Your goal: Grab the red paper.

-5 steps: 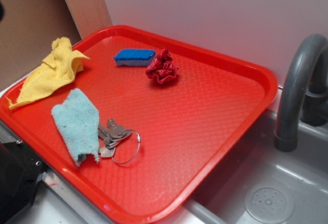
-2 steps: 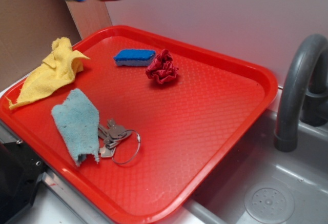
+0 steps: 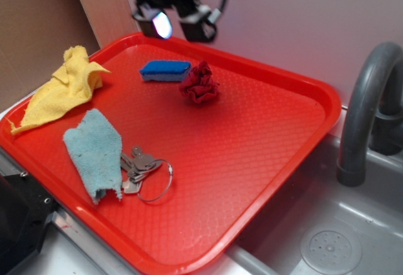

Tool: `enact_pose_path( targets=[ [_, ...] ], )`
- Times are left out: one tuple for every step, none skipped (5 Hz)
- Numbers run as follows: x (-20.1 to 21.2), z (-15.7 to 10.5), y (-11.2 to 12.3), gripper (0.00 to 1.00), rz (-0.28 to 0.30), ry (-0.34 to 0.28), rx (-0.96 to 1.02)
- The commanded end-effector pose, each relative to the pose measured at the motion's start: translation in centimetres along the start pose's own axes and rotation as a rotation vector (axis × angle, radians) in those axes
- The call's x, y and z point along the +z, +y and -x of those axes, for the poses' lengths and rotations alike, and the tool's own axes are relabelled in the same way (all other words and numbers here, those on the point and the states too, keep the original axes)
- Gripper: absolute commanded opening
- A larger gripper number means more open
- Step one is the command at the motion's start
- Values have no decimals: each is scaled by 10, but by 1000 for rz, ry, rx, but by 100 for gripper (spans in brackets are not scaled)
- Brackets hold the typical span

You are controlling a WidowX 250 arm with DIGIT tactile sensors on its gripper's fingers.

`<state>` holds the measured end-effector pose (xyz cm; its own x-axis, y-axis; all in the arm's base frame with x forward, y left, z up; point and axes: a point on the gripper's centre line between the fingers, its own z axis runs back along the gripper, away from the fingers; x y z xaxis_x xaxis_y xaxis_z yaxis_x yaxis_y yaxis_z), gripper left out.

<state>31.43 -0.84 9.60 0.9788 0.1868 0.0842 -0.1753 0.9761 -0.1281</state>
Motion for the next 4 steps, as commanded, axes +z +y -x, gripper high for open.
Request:
enact_pose_path(
  targets=[
    [-47,4,-18,100,-6,37,-90],
    [-71,12,-8,0,-82,72,-95],
    [-65,17,-8,0,-96,60,-84],
    [-19,27,-16,0,-90,18,-101]
  ],
)
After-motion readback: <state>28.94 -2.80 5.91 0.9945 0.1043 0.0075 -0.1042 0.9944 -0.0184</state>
